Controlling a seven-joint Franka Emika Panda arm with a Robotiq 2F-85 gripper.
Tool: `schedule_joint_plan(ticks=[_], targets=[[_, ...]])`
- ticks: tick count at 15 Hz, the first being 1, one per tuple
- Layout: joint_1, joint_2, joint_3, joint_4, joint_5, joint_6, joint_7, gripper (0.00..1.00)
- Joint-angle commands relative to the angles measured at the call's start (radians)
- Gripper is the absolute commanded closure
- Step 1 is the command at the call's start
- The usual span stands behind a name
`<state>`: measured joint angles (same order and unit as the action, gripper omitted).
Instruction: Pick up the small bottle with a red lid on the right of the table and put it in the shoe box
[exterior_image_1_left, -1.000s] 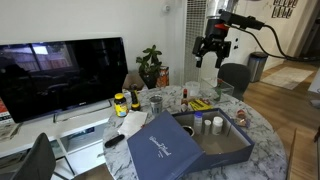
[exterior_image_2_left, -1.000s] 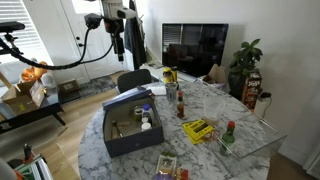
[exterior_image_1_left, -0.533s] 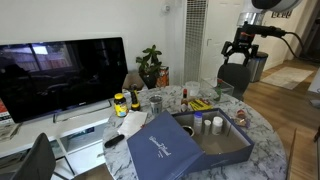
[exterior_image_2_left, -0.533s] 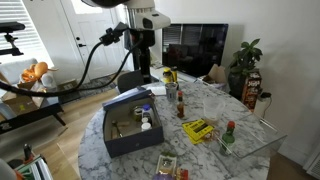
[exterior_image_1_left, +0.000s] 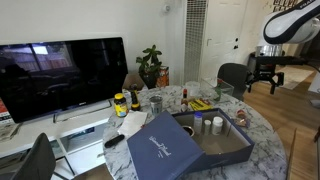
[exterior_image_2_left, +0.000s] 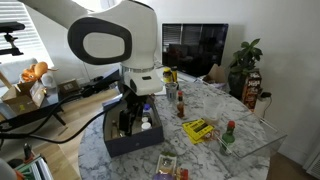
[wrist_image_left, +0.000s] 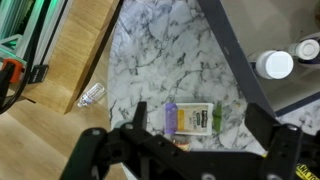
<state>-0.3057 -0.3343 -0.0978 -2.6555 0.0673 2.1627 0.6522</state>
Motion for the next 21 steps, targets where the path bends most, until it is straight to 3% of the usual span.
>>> schedule_joint_plan(ticks=[1,4,8,10,13,17,18,21], targets=[[0.007,-0.001,-0.007,0.001,-0.003,-0.002,0.006,0.0],[0.006,-0.003,-0.006,0.002,-0.003,-0.002,0.01,0.0],[-0.035,0.247,-0.048,0.094,0.018,0.185,0.158,0.0],[-0.038,0.348,-0.086,0.162,0.029,0.22,0.186,0.0],[-0.039,0.533,-0.159,0.333,-0.005,0.091,0.111,0.0],[-0.081,0.717,-0.188,0.536,0.148,-0.109,-0.206,0.0],[-0.03,0.624,-0.209,0.434,0.102,-0.025,-0.102,0.0],[-0.052,0.711,-0.213,0.521,0.138,-0.083,-0.185,0.0]])
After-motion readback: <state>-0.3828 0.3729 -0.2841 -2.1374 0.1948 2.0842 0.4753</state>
